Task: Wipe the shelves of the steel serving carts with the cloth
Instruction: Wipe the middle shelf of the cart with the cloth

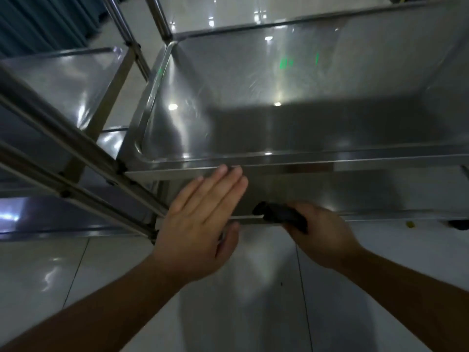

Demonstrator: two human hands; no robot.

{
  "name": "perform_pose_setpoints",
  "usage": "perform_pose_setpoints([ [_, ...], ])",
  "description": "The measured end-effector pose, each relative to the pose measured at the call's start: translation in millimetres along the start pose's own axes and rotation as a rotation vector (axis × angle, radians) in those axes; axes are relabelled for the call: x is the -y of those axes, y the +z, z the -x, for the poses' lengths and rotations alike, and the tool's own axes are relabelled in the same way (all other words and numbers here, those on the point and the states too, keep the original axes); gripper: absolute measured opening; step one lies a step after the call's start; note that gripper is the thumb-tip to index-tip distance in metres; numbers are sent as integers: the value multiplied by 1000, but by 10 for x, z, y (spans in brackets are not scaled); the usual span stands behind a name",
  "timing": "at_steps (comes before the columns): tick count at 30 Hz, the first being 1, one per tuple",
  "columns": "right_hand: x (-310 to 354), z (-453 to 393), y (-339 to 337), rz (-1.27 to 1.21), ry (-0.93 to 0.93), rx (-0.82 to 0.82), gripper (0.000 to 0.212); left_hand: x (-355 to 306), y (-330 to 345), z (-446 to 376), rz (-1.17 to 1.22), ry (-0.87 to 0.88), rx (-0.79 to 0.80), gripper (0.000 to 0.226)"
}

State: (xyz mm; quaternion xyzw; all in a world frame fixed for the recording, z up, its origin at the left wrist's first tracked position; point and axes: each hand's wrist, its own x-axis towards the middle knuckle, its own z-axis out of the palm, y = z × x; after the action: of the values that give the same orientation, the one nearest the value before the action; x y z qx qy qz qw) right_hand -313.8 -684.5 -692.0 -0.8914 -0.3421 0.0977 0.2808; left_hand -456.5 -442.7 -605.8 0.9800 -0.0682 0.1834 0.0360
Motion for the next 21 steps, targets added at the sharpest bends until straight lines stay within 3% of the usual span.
perform_pose_setpoints([
  [3,-120,-122,198,-162,146,-61,22,72,268,363,-6,-39,235,69],
  [8,-208,-404,558,-150,106,-113,21,284,811,624,20,-362,470,70],
  [15,-49,-880,920,-144,56,-106,25,431,1252,877,58,-489,479,69],
  [21,251,-1267,1118,-211,52,-144,23,603,1294,1106,-89,-537,527,64],
])
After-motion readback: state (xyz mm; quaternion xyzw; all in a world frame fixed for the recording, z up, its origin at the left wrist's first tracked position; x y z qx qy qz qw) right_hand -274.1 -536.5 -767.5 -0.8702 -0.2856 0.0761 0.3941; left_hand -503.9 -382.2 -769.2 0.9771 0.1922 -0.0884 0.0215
